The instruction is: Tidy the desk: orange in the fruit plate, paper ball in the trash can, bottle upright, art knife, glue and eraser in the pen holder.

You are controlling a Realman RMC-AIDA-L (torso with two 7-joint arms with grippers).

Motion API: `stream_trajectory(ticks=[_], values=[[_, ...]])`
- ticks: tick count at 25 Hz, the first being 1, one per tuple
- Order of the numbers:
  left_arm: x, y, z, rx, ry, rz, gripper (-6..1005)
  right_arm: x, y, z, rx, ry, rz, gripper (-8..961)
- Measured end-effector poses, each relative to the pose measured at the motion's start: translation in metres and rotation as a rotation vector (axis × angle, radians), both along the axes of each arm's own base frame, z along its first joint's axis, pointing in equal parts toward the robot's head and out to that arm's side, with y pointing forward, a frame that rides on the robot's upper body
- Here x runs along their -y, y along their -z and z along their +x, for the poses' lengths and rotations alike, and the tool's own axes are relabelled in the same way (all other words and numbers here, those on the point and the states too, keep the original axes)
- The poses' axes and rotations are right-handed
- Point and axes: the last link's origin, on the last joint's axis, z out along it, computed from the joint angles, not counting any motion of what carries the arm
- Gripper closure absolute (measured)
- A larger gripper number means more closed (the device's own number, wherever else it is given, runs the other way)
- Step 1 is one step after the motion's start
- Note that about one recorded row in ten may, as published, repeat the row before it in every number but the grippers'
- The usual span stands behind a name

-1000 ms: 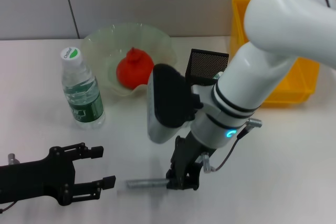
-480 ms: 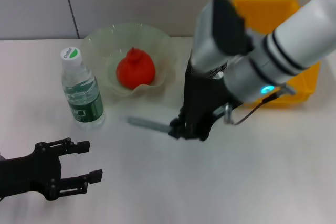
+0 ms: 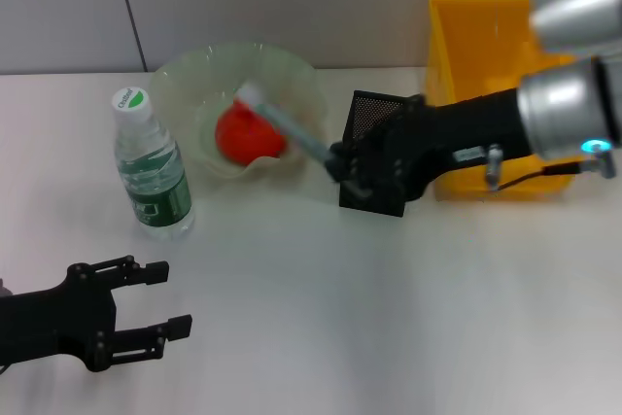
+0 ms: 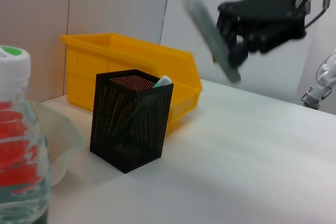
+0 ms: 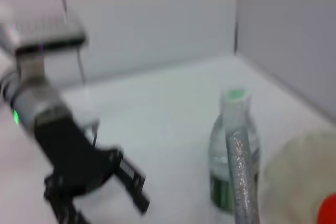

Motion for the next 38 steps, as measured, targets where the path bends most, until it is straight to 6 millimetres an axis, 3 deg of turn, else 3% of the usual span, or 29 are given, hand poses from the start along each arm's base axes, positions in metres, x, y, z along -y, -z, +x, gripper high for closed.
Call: stream_trajectory(ticks=[6, 10, 20, 38], values=[[0.0, 0.002, 0.001, 0.002, 0.001, -0.004, 229, 0.001, -0.016, 0.023, -0.158, 0.023, 0.08, 809], [0.0, 0.003, 0.002, 0.003, 0.002, -0.007, 229, -0.008, -0.029, 0.042, -0.274, 0.074, 0.166, 809], [0.003, 0.006, 0.001, 0.005, -0.004, -0.012, 229, -0.04, -0.014, 0.057, -0.21, 0.194, 0.26, 809], [0.007, 0.01, 0.0, 0.02, -0.012, -0.022, 229, -0.053, -0.004, 0.065, -0.127, 0.229, 0.316, 808]])
